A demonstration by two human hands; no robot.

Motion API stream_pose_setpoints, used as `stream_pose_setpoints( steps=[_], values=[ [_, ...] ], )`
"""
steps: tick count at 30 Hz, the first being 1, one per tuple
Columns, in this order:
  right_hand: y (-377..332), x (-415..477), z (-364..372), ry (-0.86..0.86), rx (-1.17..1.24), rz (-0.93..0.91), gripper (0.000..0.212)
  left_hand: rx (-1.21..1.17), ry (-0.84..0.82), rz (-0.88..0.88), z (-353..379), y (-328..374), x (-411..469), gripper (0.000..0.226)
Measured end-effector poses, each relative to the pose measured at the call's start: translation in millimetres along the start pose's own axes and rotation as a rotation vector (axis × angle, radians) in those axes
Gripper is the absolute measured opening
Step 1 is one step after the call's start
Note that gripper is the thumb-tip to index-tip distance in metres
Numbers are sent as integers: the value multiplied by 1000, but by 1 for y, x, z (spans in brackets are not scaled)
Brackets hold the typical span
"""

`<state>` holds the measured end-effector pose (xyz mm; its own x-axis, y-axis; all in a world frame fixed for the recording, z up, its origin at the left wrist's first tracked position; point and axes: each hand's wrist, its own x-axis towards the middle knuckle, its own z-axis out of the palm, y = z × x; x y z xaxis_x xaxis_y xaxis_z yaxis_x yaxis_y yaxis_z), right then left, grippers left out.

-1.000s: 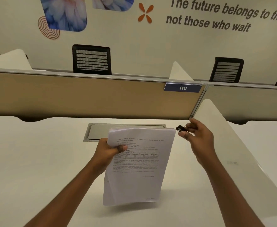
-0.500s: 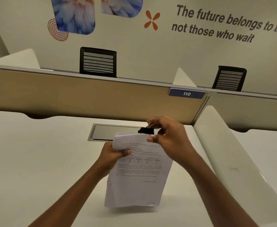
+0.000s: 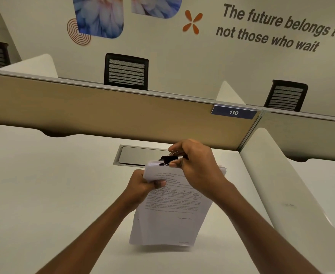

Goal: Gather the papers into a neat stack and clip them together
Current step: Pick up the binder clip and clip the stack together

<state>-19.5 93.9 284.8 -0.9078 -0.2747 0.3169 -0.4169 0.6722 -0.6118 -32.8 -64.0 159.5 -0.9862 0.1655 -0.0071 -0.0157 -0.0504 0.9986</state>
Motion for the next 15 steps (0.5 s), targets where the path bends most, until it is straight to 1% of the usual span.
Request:
stream_pose_setpoints(
  steps=[2,7,12,15],
  values=[
    [0,-1,1,15,-14,-23,27,14,8,7,0,-1,0,24],
    [3,-2,6,66,-11,-48,27,57,14,23,1,0,0,29],
    [2,-4,7,62,-65,-63,22,99,-9,27,0,0,0,28],
    [3,-4,6,42,-58,-61,25,112,-27,23,0,-1,-2,28]
  ],
)
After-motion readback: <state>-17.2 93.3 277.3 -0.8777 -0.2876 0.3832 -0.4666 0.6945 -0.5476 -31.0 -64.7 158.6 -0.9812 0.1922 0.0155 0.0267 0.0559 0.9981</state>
